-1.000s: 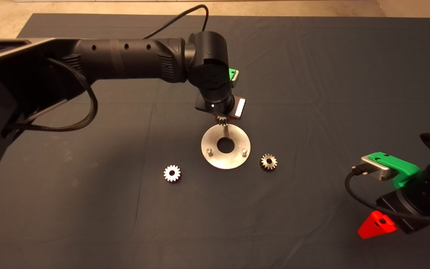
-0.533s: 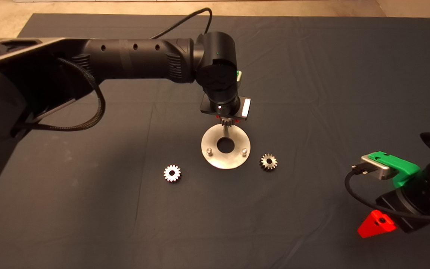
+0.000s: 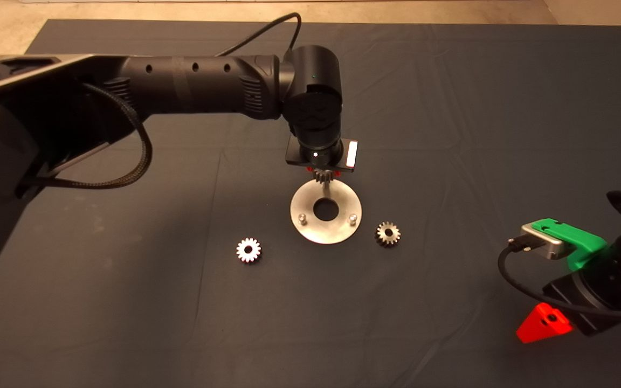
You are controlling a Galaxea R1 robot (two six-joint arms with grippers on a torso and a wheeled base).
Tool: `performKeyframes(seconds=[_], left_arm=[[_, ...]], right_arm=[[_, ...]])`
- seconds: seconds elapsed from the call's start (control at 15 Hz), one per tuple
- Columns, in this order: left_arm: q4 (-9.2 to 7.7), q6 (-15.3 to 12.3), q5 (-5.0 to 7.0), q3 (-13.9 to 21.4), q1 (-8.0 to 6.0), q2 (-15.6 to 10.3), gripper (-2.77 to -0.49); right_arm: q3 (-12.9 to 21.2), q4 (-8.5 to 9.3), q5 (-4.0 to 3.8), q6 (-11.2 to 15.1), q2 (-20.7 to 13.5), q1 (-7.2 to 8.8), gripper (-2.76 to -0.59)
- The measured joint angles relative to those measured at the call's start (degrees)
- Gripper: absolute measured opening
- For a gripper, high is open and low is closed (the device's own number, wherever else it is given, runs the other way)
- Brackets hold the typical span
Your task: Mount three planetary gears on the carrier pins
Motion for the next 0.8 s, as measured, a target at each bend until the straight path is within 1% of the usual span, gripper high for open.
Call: performKeyframes(seconds=[0.67, 0.8], left_arm=[[0.0, -0.61, -0.09, 0.0, 0.06, 0.17, -2.36], [0.01, -0.63, -0.11, 0.0, 0.33, 0.2, -2.36]], right_arm=[[0.0, 0.02, 0.0, 0.0, -0.02, 0.0, -0.63], [0.0, 0.02, 0.0, 0.0, -0.02, 0.0, -0.63]])
